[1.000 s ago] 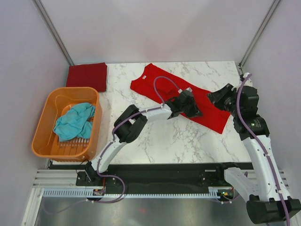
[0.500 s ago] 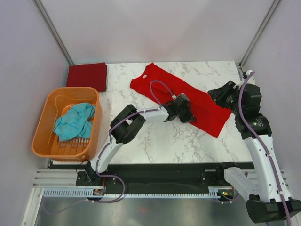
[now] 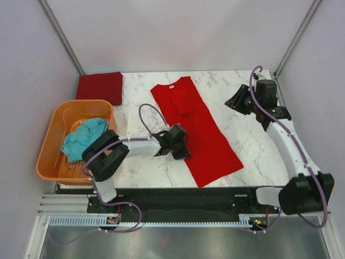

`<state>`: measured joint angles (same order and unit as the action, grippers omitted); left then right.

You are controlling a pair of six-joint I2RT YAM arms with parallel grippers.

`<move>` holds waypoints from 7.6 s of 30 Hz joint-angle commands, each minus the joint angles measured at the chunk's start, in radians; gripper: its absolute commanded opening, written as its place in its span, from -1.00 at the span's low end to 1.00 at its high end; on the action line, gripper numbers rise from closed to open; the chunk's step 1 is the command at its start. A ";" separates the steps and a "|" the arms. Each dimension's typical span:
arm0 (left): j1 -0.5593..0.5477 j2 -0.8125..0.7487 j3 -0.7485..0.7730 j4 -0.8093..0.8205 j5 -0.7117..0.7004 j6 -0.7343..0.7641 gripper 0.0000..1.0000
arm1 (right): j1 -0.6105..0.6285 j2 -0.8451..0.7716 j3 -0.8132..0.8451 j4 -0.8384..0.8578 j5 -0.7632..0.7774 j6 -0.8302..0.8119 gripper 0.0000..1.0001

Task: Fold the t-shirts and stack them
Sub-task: Fold the tshirt

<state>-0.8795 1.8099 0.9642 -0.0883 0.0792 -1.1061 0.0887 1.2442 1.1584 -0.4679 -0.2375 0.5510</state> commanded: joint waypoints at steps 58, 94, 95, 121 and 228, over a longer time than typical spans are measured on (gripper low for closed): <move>0.349 -0.324 0.045 -0.321 0.202 0.537 -0.46 | 0.100 1.385 1.015 0.274 -0.117 -0.112 -0.45; 0.245 -0.440 -0.340 -0.179 0.205 0.335 0.04 | 0.155 0.333 -0.210 0.052 -0.005 -0.004 0.10; 0.235 -0.434 -0.338 -0.176 0.206 0.328 0.03 | 0.172 0.293 -0.247 0.049 -0.006 0.003 0.11; 0.109 -0.420 -0.407 -0.116 0.131 0.232 -0.95 | 0.296 -0.132 -0.723 0.014 -0.030 0.119 -0.07; 0.450 -0.127 0.224 -0.277 0.349 0.459 -0.95 | 0.231 0.391 0.140 -0.126 0.098 -0.103 -1.00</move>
<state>-0.4702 1.6413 1.1027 -0.3580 0.3985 -0.7372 0.3618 1.5906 1.1965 -0.6052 -0.1242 0.4988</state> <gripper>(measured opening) 0.032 0.007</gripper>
